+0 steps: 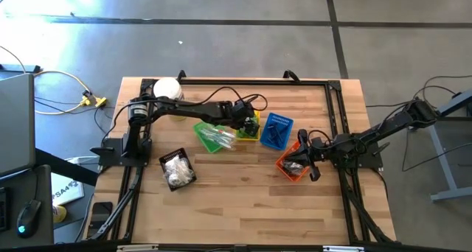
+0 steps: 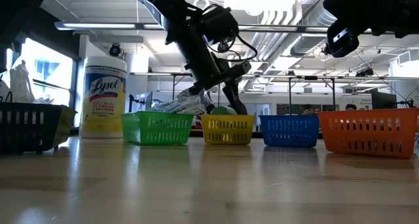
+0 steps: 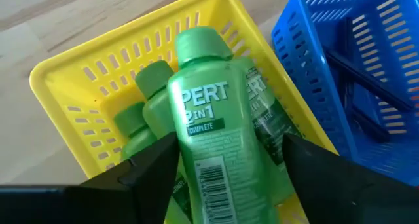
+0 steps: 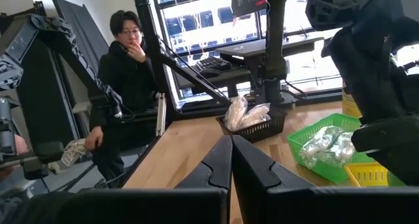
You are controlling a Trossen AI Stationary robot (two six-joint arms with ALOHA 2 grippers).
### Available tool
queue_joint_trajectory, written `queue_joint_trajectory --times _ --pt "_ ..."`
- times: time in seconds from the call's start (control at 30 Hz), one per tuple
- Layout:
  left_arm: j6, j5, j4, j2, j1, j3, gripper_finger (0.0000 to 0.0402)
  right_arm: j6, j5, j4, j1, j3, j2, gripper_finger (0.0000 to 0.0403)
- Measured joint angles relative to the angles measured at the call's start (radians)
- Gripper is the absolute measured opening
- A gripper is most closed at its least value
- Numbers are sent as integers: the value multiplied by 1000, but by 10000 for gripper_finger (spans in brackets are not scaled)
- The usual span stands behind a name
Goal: Pick & Place Travel size toiletries
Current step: Put the shampoo bottle into the yellow bin, then return to Home Position
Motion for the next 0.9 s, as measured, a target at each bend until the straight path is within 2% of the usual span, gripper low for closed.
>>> queue_joint_trajectory --times 0.53,0.73,0.9 --pt "69 -17 -83 -50 -9 -2 269 0 0 -4 0 0 0 3" --pt "182 -73 -89 -153 -64 -2 269 0 0 -4 0 0 0 3" --pt "377 -126 -96 -270 -144 -2 269 0 -1 -4 0 0 0 3"
